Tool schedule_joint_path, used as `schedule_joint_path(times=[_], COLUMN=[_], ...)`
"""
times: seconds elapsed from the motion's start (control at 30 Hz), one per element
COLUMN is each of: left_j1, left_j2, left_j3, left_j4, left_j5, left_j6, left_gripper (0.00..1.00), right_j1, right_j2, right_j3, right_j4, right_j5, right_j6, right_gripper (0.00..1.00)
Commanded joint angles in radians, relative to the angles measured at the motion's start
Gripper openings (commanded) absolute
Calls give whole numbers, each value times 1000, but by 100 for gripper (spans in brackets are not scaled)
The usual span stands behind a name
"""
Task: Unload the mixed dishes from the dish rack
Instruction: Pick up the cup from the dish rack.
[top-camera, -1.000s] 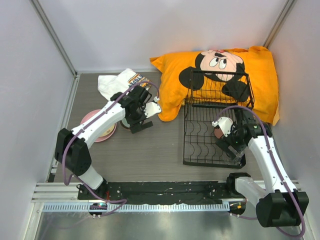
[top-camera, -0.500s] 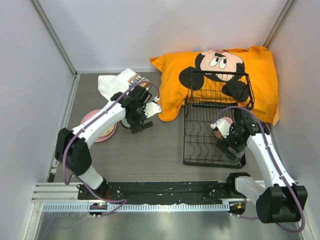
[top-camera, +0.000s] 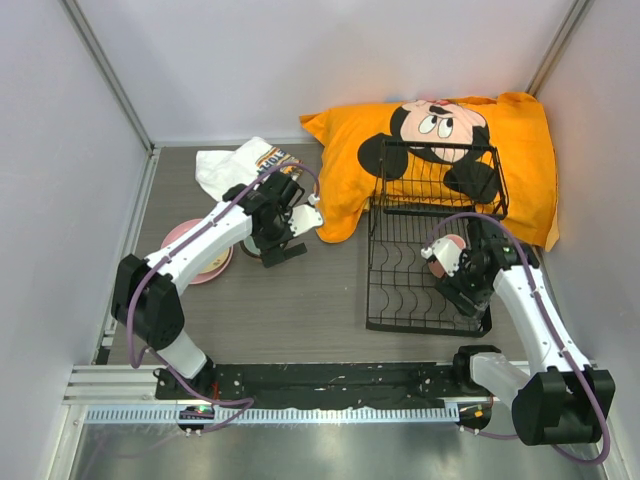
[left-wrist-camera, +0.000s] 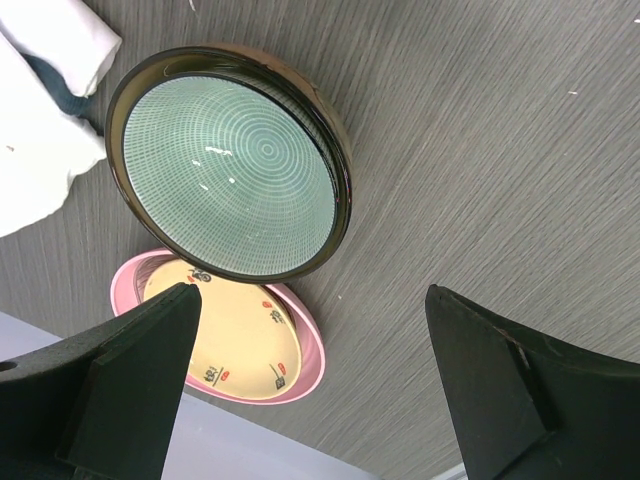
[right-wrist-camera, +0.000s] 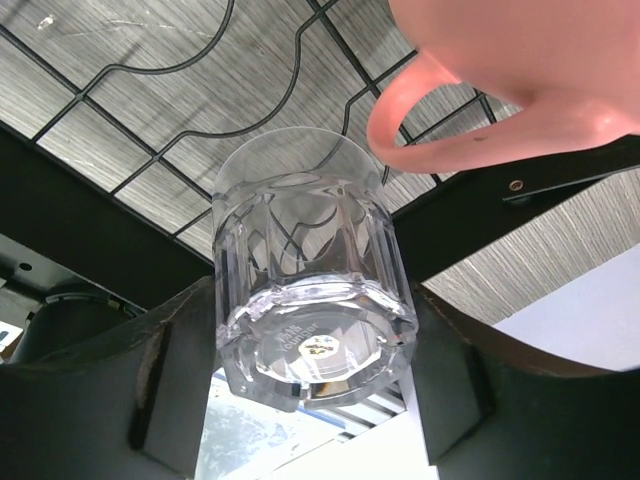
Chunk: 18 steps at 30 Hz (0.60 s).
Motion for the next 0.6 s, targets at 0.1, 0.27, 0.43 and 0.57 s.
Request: schedule_joint_path(times=[0.1,0.27,0.43,0.57], left_j1=[4,4,4,4], left_j2=[-10,-13,-25,-47], left_j3=[0,9,31,57], left_j4=[19,18,19,36], left_j5=[21,26,44,118], left_j6=[-8,-11,-26,-61], left_gripper=[100,100,100,100], right_j1=[-5,-4,-4,-4], right_j2=[-2,-8,-22,-31], right_j3=[96,152,232,306], right_j4=[-61,-106,-152,-187], right_j5=[12,4,-3,-48], right_j6=[-2,-1,-1,2], right_gripper=[61,56,53,51])
